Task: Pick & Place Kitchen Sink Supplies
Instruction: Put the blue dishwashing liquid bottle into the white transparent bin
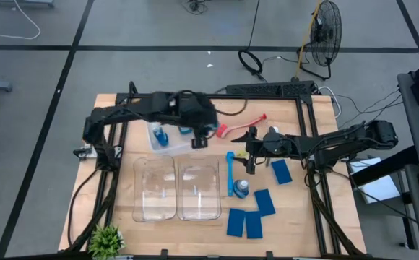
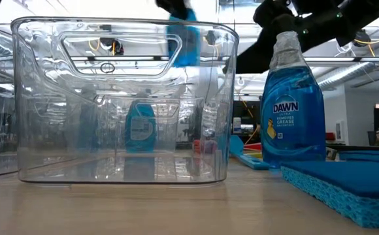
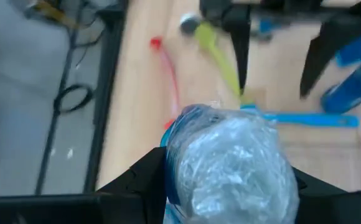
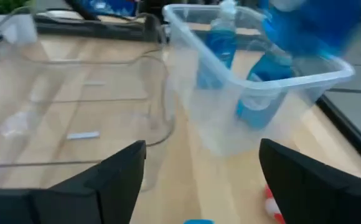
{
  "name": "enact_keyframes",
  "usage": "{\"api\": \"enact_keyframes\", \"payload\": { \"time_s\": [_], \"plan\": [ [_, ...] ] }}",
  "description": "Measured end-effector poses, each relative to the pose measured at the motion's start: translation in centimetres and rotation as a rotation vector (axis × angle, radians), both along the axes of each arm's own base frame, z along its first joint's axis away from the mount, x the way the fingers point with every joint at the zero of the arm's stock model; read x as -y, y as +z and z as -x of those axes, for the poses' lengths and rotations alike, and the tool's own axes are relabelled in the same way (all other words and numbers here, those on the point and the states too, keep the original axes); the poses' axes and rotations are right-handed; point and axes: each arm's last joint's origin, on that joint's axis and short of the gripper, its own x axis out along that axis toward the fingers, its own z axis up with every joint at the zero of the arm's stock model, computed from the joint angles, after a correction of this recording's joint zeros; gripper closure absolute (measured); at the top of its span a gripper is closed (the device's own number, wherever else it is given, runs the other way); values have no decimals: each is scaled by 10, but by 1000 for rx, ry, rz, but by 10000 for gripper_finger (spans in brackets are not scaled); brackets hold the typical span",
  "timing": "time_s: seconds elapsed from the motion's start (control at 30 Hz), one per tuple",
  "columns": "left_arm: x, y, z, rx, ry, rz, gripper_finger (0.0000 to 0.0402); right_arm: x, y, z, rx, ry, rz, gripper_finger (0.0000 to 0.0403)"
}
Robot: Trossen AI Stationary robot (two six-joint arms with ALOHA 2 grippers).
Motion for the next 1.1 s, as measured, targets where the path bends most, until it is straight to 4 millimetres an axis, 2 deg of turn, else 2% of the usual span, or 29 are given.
{"api": "enact_keyframes", "payload": {
  "time_s": [0.1,0.23,0.43,0.57,0.67,0.87,1.1],
  "plan": [
    [-3,10,25,-49,90,22,229,0,-1,0,-11,1,1,100],
    [-14,21,48,-43,215,51,229,0,-1,0,-4,2,2,108],
    [-21,19,67,-62,271,96,229,-1,-1,0,-12,5,3,115],
    [-24,1,76,-49,252,152,229,-1,-1,0,-10,6,4,115],
    [-24,-19,88,-48,240,191,229,-1,-1,0,-11,6,4,115],
    [-37,-59,117,24,331,212,229,-1,-1,0,-7,6,4,115],
    [-49,-113,132,77,378,267,229,-1,-1,0,-2,6,4,115]
  ]
}}
